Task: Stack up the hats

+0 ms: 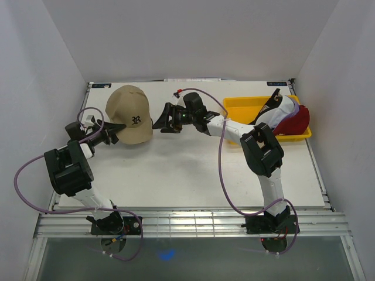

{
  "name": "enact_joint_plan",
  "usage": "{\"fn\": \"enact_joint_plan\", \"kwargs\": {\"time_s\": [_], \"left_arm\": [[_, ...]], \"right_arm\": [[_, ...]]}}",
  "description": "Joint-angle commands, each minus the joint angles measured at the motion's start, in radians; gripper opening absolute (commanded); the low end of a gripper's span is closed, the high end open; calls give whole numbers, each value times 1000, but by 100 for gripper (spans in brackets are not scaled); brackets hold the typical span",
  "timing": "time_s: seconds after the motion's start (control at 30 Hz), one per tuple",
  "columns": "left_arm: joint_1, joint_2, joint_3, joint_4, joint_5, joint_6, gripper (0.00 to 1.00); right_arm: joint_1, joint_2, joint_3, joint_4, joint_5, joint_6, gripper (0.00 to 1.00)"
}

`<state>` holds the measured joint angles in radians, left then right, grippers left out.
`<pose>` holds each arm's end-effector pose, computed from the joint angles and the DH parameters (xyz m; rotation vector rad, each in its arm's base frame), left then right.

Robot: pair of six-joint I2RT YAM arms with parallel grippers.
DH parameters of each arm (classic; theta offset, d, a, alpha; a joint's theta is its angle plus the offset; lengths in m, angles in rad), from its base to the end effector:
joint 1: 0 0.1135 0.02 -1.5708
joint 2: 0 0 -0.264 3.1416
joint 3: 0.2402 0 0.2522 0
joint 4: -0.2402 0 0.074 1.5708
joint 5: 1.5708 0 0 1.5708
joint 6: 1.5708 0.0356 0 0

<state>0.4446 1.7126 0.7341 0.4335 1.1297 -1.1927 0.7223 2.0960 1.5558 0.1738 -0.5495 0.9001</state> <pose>0.3028 0.1086 0.1589 -0.9925 1.9259 -1.6236 0.3559 0.3384 0.2300 -0.2294 2.2307 1.5246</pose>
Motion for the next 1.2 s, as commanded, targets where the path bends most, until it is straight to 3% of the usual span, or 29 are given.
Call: {"fn": "enact_joint_plan", "kwargs": {"time_s": [0.0,0.1,0.3,0.33,0.6,0.87,1.17], "left_arm": [[11,-7,40,-225,-102,142,48],[11,-2,129,-399,-174,266,56],[9,-19,186,-527,-245,352,61],[11,-16,189,-544,-248,360,68],[11,-36,159,-542,-217,416,70],[9,-155,133,-558,-173,449,72],[9,-226,149,-719,-329,522,72]], "right_arm": [[11,-8,15,-19,23,-46,70],[11,-10,27,-43,31,-61,70],[11,-5,33,-53,34,-69,70],[11,-7,35,-56,34,-70,70],[12,-11,58,-94,48,-96,70],[11,-14,62,-106,54,-102,70],[11,-16,93,-145,65,-132,70]]}}
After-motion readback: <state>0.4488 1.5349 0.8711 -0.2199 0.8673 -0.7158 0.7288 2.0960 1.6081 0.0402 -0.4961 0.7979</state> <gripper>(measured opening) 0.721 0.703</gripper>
